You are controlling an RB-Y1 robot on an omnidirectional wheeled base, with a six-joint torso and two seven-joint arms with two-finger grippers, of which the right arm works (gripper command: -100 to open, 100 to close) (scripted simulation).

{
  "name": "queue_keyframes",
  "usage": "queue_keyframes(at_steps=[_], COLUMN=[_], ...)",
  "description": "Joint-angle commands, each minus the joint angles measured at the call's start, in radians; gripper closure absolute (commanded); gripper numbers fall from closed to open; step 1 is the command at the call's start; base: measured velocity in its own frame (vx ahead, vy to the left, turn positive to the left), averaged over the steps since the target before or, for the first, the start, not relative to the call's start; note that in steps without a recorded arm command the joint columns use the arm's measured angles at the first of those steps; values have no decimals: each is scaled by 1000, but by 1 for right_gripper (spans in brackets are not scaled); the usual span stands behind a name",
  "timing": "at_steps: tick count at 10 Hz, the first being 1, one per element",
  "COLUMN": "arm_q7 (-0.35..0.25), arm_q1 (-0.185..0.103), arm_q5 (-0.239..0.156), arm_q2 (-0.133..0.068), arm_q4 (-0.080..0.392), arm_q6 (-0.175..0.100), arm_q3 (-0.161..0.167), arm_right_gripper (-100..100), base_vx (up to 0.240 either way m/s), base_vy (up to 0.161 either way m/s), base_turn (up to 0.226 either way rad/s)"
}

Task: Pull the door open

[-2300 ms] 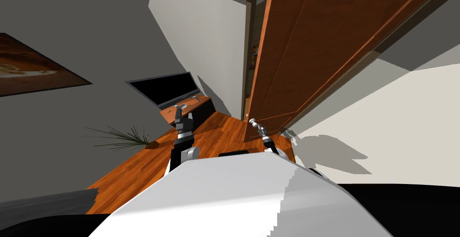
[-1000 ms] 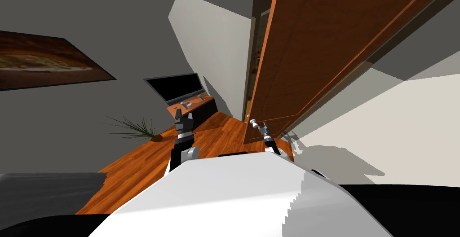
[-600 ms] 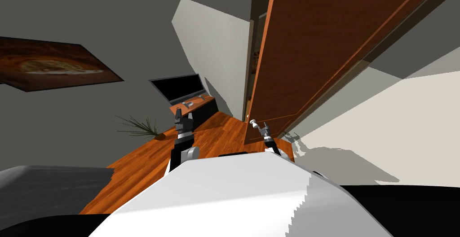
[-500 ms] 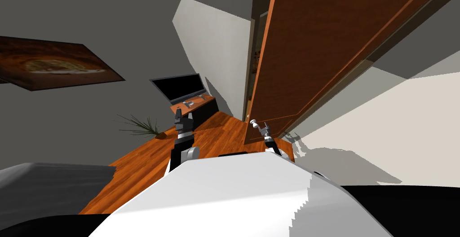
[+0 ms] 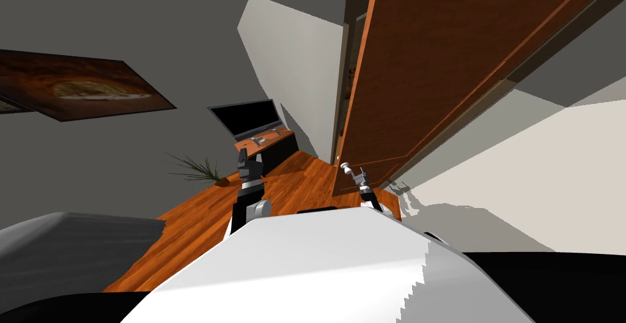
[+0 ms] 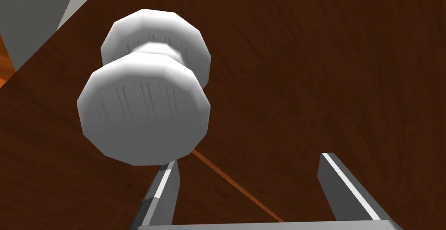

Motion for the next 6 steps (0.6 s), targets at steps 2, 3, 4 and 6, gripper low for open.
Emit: queue_keyframes(at_steps=[2,3,4,6], arm_q7=[-62,-62,-62,-104], arm_q1=[17,17,17,20], arm_q5=[-18,-18,-18,-39], arm_q2=[25,25,25,24], arm_q4=[-39,-39,-39,-46], arm_q6=[14,14,14,20], arm_q3=[34,34,34,41], arm_right_gripper=[-100,-100,-100,-100], base_vx=[-42,-38,-25,-40], base_vy=[-22,-27,-7,-12], base_turn=[63,45,24,60])
